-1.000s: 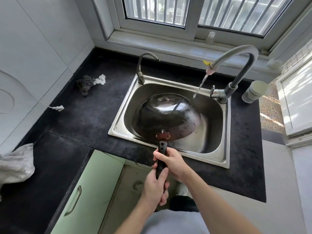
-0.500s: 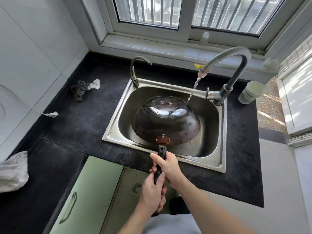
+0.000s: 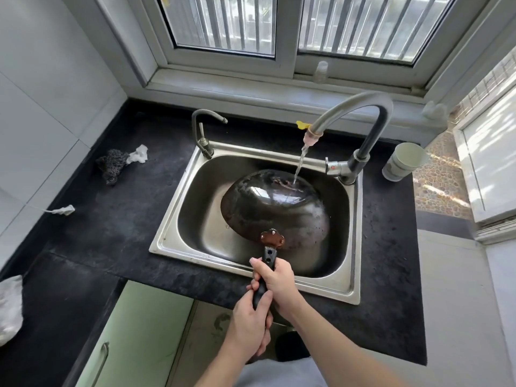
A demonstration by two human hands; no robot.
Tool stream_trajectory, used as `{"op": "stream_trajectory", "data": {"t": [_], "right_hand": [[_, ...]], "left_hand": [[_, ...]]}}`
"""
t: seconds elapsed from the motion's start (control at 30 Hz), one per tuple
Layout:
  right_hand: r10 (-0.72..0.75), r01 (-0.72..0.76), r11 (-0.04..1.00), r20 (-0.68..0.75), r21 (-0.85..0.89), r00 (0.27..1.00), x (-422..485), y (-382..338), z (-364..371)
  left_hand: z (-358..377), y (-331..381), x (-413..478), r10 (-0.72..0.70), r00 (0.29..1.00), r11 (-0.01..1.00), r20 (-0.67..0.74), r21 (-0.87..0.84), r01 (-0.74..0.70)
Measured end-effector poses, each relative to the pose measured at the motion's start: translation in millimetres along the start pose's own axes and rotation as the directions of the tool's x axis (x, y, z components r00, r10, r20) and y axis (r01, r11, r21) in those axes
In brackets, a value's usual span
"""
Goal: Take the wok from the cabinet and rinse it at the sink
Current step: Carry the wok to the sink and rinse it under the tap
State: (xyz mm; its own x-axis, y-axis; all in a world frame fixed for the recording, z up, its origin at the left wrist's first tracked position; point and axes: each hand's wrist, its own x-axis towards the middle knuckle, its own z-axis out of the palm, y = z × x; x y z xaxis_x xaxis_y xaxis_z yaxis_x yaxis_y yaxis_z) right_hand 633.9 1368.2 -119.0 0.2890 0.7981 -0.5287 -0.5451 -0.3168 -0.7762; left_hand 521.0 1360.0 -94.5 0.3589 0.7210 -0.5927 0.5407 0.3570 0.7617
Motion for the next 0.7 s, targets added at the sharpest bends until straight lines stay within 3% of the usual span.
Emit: {"op": "stream_trajectory", "data": {"t": [0.2,0.47,0.7], "right_hand": [[0.04,-0.04,0.998,0.011,0.049,0.999,6.8,-5.0,-6.9],[0.123,-0.121,0.965,0.005,0.232,0.992,9.5,3.3,-5.8],[0.148,-0.143,0.911,0.018,0.387,0.989,-5.5,10.7,0.2]], "left_hand": [[4.2,5.1,10.5,-0.029,1.0,0.999,-0.001,0.042,0.029],[-5.3,8.7,11.0,0.008,1.0,0.969,-0.004,0.248,-0.007],[-22.5,9.5,-0.8,0.13,0.991,0.886,0.035,0.445,-0.132]]}}
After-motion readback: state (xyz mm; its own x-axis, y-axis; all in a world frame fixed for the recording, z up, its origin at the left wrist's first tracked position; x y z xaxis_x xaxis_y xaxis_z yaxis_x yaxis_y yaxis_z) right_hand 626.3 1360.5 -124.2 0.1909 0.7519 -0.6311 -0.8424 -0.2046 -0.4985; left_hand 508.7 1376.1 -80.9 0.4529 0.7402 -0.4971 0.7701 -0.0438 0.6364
